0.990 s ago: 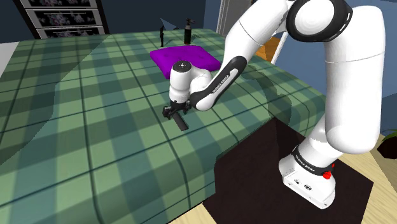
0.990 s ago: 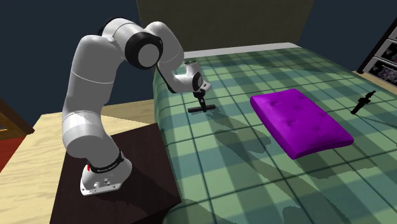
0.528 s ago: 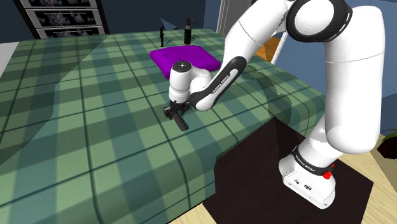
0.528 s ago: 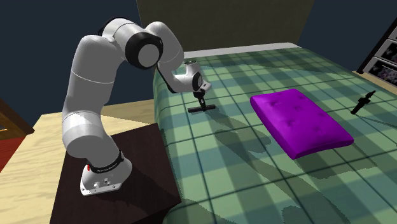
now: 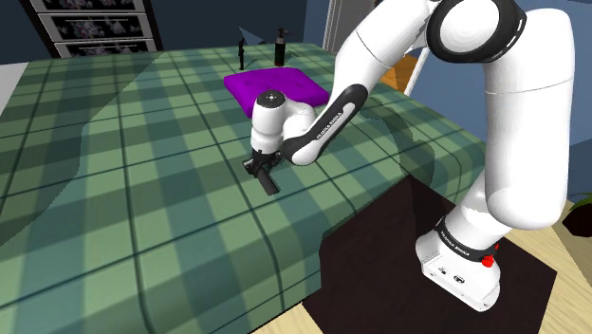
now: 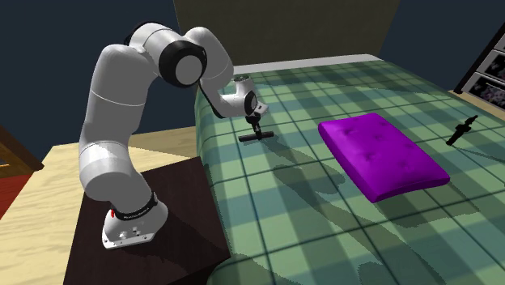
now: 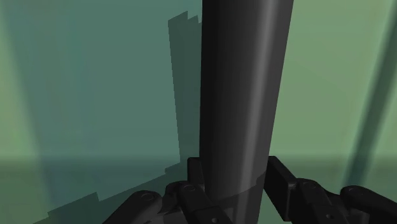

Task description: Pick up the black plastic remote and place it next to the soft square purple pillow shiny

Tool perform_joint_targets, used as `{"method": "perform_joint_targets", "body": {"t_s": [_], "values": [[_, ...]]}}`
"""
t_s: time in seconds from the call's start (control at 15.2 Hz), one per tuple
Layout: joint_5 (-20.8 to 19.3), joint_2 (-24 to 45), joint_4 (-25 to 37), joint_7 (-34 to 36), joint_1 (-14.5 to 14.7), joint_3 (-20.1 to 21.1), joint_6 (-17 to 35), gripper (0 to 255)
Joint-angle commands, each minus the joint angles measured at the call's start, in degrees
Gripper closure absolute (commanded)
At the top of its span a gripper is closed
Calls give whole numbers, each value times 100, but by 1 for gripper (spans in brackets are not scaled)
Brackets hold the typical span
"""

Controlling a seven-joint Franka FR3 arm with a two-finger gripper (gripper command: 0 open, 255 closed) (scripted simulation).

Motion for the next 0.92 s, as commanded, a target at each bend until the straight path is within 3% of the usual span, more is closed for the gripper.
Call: {"method": "perform_joint_targets", "body": {"t_s": [0.0, 0.86], "values": [[47, 26, -18, -54, -52, 5, -69, 255], [700, -803, -192, -640, -409, 493, -690, 255]]}}
